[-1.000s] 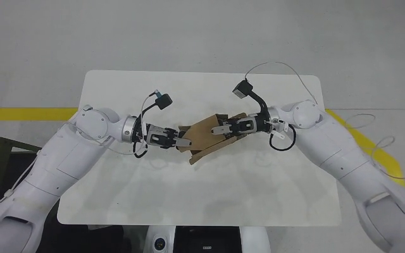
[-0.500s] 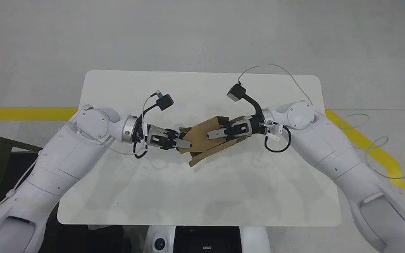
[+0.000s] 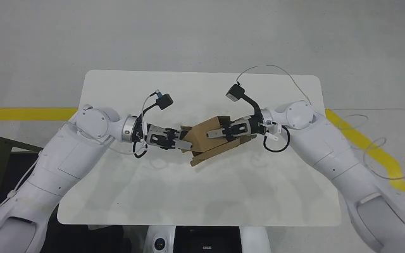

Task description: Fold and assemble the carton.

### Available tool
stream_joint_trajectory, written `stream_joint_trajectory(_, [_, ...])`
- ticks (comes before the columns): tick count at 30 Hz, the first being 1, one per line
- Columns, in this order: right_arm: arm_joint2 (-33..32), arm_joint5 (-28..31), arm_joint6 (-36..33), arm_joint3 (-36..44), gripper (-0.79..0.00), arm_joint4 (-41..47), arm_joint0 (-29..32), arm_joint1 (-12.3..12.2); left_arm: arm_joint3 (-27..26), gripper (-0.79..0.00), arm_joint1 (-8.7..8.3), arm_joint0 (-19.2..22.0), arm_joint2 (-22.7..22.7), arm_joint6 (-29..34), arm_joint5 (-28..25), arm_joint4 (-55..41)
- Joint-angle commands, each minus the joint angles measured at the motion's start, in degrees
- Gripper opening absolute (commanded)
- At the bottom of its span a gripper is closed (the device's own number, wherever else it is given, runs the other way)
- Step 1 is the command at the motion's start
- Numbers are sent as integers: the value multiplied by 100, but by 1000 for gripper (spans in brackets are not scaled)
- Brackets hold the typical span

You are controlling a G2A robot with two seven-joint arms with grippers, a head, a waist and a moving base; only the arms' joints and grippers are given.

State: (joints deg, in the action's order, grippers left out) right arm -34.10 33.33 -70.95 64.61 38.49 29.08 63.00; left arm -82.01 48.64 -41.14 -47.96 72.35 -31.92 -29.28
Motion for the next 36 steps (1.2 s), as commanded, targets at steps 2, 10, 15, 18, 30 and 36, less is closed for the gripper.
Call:
stream_joint_trajectory(2, [-76, 66, 66, -47, -785, -87, 30, 2, 16, 0, 8, -30, -49, -19, -5, -48])
stream_joint_trajectory(10, [-370, 58, 791, 225, -785, -463, 397, -40, -24, 0, 34, -141, -225, -316, -72, -99])
stream_joint_trajectory(15, [-742, -326, 1435, 791, -785, -956, 784, -188, -60, 0, 12, -198, -456, -697, -36, 200])
stream_joint_trajectory(18, [-1046, -637, 1854, 1303, -785, -1291, 1075, -304, -139, 0, 4, -253, -558, -831, 37, 266])
stream_joint_trajectory(30, [-2045, -1347, 2767, 2979, -785, -2386, 2356, -642, -267, 0, 48, -469, -700, -1139, 310, 190])
stream_joint_trajectory(36, [-2203, -1258, 3050, 3064, -785, -2710, 2633, -657, -260, 0, 74, -549, -718, -1049, 351, 186])
